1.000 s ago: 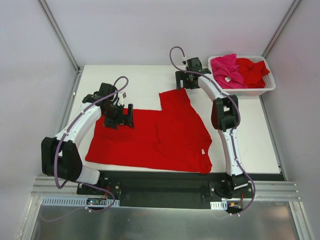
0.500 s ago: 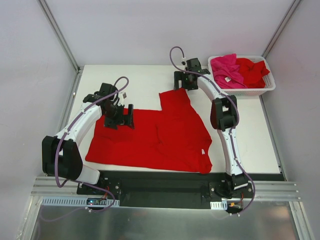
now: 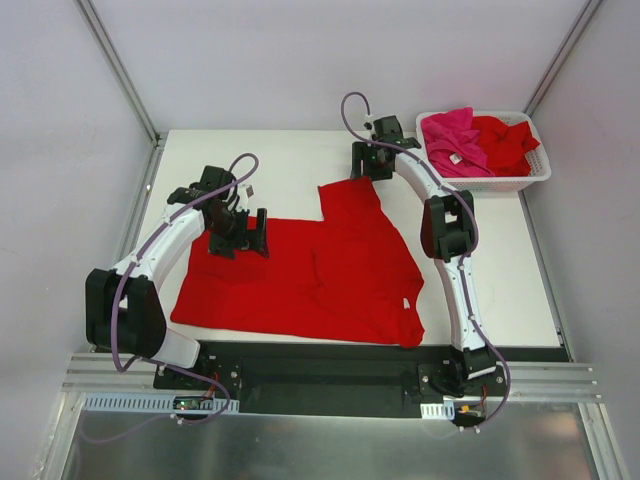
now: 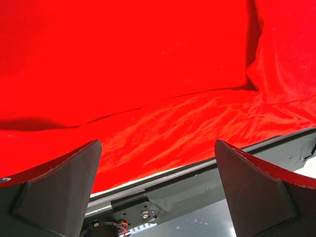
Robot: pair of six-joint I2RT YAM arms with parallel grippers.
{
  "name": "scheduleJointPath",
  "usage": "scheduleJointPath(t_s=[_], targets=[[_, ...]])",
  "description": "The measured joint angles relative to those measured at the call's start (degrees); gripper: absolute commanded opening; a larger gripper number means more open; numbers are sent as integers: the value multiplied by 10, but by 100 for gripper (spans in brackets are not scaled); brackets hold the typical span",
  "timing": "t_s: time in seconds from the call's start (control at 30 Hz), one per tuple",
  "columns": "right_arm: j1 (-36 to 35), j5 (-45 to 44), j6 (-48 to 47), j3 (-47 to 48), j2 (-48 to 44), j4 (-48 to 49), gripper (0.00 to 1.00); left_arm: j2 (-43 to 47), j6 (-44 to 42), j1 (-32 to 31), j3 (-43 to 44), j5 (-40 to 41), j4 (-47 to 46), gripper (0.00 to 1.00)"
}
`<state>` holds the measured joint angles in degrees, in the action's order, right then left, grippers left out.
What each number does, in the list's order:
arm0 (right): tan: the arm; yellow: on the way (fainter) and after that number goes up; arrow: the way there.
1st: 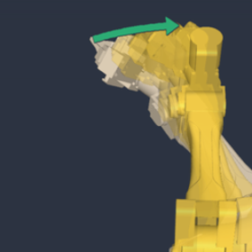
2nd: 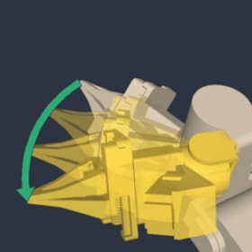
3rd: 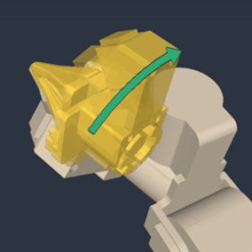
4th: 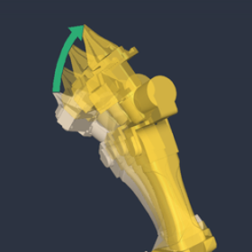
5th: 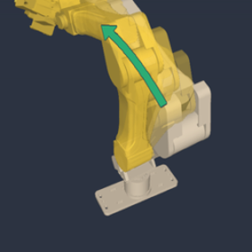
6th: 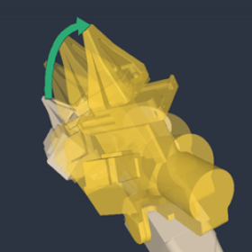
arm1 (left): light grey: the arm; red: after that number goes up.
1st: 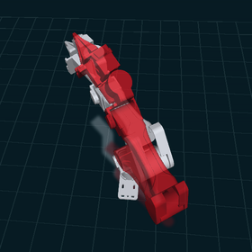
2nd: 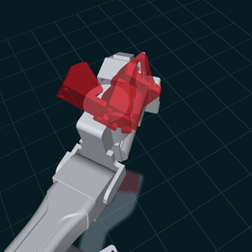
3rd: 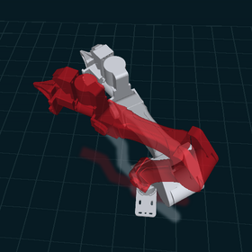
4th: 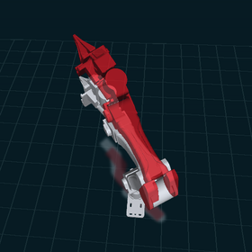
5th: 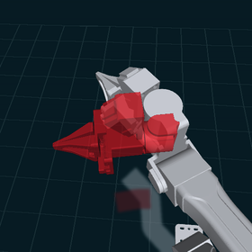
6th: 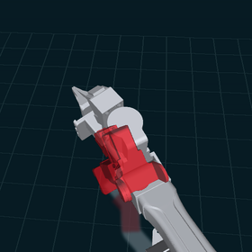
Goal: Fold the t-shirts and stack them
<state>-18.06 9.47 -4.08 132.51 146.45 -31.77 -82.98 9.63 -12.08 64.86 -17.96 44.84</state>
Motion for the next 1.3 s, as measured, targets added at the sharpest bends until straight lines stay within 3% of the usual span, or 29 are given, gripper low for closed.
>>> scheduleJointPath(t_s=[0.03, 0.1, 0.13, 0.23, 0.37, 0.57, 0.6, 0.83, 1.0, 1.3], targets=[[0, 0, 1, 0, 0, 0, 59, 0, 0, 0, 0, 0, 0, 99], [0, 0, 0, 0, 0, 0, 53, 0, 0, 0, 0, 0, 0, 99], [0, 0, 2, 0, 0, 0, 42, 0, 0, 0, 0, 0, 0, 99], [1, 0, 3, 0, 0, 0, 35, 0, 0, 0, 0, 0, 0, 99], [1, -1, 4, 0, 0, 0, 33, 0, 0, 0, 0, 0, 0, 99], [1, -1, 1, 0, 0, -2, 11, 0, -1, 0, 0, 0, 0, 99], [1, -2, 0, 0, 0, -3, 3, 0, -1, 0, 0, 0, 0, 99], [1, -7, -2, 0, 0, -7, 2, -5, -2, 0, 4, 21, 1, 99], [1, -14, -2, 0, 0, -7, 1, -47, -13, 2, 52, 57, 3, 99], [1, -17, -2, 0, 0, -9, 1, -169, -27, 93, 152, 105, -5, 99]])
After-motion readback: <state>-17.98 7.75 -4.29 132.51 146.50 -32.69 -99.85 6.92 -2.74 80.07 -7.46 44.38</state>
